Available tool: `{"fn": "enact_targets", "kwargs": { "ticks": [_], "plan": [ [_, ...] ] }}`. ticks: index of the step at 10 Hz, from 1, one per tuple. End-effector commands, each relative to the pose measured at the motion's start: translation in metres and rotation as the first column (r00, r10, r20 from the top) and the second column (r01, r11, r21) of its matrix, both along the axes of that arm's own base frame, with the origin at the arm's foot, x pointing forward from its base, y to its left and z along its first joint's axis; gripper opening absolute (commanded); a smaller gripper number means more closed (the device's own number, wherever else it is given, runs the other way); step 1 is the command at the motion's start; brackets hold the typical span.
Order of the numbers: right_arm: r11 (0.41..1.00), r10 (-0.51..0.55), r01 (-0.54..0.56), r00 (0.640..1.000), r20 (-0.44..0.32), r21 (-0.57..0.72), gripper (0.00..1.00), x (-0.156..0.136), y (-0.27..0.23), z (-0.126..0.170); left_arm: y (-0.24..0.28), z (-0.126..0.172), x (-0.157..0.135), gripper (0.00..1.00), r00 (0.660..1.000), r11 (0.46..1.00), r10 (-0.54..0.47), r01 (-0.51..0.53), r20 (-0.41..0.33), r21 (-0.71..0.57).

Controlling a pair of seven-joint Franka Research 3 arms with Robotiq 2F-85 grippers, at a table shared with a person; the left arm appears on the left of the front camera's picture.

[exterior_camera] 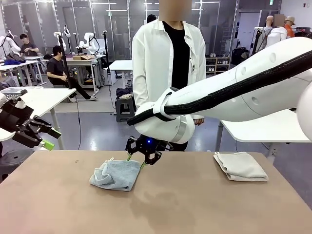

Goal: Fold the towels and place them in the basket.
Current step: Stack the folded Towel with hook on the right side of the table.

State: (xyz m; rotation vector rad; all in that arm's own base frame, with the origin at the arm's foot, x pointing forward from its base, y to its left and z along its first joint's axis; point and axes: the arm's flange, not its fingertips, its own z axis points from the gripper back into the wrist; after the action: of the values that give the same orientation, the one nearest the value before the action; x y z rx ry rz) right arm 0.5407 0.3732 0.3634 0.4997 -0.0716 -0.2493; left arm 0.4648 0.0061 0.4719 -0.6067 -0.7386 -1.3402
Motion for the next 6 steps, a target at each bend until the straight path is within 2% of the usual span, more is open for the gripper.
{"fn": "enact_targets", "kwargs": {
  "ticks": [1,4,5,6],
  "plan": [
    [1.0,0.004,-0.004,1.0,0.012,0.022,0.64,0.0,-0.001,-0.002,0.0,0.0,0.0,0.86,1.0,1.0,0.002,-0.002,0.005,-0.005],
    [1.0,0.0,0.0,1.0,0.0,0.0,0.64,0.0,0.0,0.0,0.0,0.0,0.0,0.86,1.0,1.0,0.002,-0.002,0.005,-0.005],
    [0.999,-0.02,0.019,1.0,-0.014,-0.033,0.64,-0.022,0.012,-0.009,0.0,0.0,0.0,0.86,1.0,1.0,0.002,-0.002,0.005,-0.005],
    [0.996,-0.068,0.069,0.998,0.017,-0.05,0.64,-0.03,0.016,-0.019,0.0,0.0,0.0,0.86,1.0,1.0,0.002,-0.002,0.005,-0.005]
  ]
}}
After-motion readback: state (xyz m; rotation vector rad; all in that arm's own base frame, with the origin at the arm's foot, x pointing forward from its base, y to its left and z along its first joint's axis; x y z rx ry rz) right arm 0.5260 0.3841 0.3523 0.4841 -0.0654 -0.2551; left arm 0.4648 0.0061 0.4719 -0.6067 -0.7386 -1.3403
